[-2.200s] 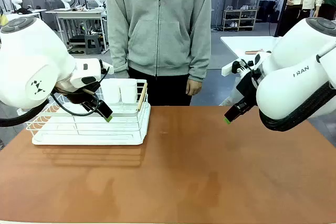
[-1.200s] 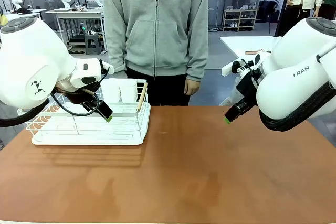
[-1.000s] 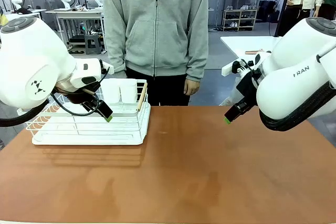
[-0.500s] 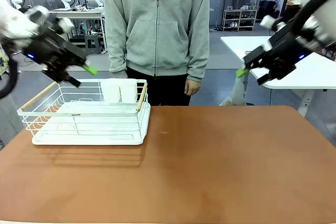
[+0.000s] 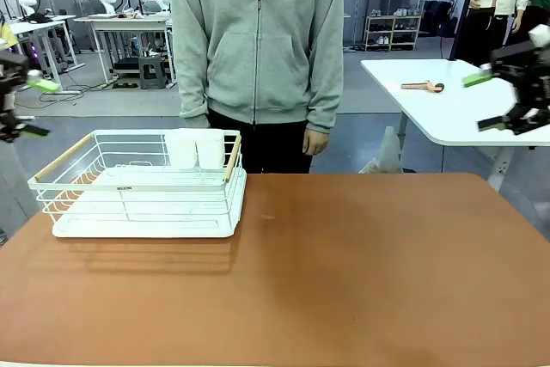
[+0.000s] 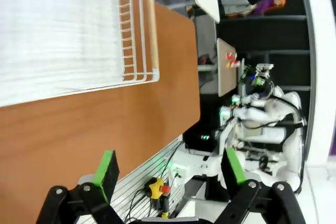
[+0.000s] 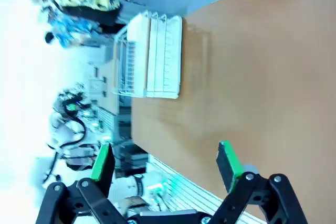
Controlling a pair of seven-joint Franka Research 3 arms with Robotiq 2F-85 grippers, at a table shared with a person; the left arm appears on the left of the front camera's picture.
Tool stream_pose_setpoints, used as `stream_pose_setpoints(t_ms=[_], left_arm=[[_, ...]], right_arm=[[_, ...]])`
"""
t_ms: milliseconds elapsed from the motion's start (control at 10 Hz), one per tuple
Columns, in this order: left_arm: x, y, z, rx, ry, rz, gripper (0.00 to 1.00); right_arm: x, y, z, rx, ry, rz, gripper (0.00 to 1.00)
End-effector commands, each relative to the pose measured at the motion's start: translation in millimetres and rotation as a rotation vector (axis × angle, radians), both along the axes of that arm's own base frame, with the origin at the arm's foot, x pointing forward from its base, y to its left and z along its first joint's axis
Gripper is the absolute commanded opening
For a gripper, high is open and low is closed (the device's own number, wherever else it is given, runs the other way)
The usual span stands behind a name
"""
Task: Clean the table.
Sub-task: Pick up the Lint Roller when the human hands it over.
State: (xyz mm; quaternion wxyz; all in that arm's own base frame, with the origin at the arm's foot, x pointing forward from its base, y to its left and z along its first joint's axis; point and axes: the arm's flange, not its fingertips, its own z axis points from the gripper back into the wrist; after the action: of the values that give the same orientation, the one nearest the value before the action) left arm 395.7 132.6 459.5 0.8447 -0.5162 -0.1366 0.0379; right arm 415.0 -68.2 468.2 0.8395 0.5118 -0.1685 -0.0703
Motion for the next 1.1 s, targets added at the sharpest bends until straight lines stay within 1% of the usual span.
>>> stream_pose_setpoints(t_ms=[0,100,200,300,500,600,700,800,900,1000], left_arm=[[-5.5,40.8,3.8,-0.056,-0.015,0.07,1.0],[-14.1,59.1,3.1,-0.066,-0.009,0.081,1.0],[-21.8,76.2,1.2,-0.102,-0.011,0.122,1.0],[-30.5,91.0,-1.9,-0.126,-0.012,0.132,1.0],[-44.9,110.7,-8.3,-0.17,-0.041,0.127,1.0],[-42.4,109.8,-11.3,-0.152,-0.022,0.122,1.0],[-39.0,108.2,-11.5,-0.157,-0.032,0.122,1.0],[-34.1,106.8,-12.3,-0.154,-0.017,0.14,1.0],[-29.9,102.0,-12.4,-0.138,-0.015,0.135,1.0],[-43.8,103.0,-16.6,-0.142,0.0,0.139,1.0]], right_arm=[[-5.2,-57.5,-24.4,0.129,0.006,-0.065,1.0],[-12.9,-87.4,-34.3,0.183,0.023,-0.106,1.0],[-19.5,-106.4,-42.7,0.197,0.034,-0.11,1.0],[-24.8,-118.1,-45.6,0.213,0.025,-0.105,1.0],[-29.4,-125.0,-52.8,0.223,0.027,-0.103,1.0],[-28.2,-120.9,-56.0,0.219,0.034,-0.094,1.0],[-27.0,-120.5,-58.2,0.225,0.034,-0.094,1.0],[-28.4,-122.8,-60.3,0.231,0.04,-0.122,1.0],[-27.8,-120.8,-62.9,0.223,0.037,-0.113,1.0],[-28.4,-119.2,-59.1,0.224,0.065,-0.1,1.0]])
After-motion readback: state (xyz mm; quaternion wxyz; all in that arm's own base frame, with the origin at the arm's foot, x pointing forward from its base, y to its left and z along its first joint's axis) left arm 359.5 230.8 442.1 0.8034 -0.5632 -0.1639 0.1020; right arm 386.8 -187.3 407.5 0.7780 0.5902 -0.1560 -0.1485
